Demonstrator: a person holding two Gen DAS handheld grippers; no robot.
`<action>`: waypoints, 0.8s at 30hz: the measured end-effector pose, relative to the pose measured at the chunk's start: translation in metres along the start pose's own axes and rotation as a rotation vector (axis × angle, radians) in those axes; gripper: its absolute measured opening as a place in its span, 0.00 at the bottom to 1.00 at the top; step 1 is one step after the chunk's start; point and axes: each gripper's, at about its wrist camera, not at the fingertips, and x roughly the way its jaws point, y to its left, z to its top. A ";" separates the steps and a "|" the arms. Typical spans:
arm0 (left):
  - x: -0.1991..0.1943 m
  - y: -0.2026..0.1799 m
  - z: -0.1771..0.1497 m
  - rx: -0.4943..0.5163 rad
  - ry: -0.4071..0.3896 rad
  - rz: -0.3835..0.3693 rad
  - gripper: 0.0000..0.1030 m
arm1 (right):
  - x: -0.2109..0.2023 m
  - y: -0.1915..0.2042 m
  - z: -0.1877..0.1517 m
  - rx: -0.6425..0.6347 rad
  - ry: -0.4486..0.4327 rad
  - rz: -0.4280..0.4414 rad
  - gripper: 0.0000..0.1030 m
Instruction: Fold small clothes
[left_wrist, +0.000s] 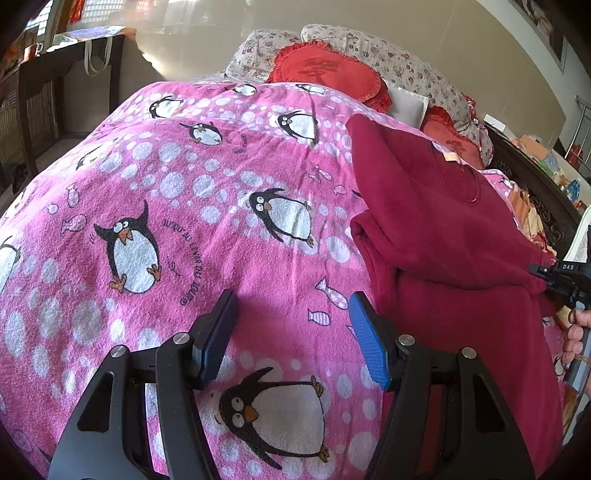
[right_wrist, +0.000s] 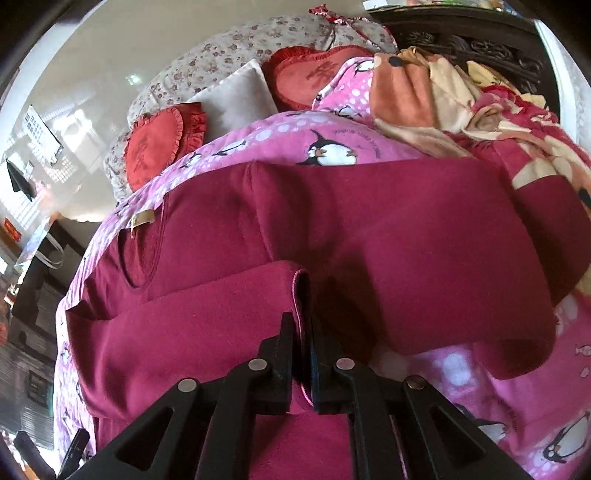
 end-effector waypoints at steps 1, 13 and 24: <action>0.001 0.000 0.000 0.001 0.001 0.001 0.61 | -0.004 -0.001 0.001 -0.001 -0.012 -0.004 0.05; 0.002 0.001 0.001 0.003 0.005 0.004 0.61 | -0.021 0.029 -0.016 -0.218 -0.082 0.072 0.08; 0.007 0.000 0.002 0.021 0.029 0.024 0.61 | -0.018 0.069 -0.014 -0.277 -0.087 0.028 0.09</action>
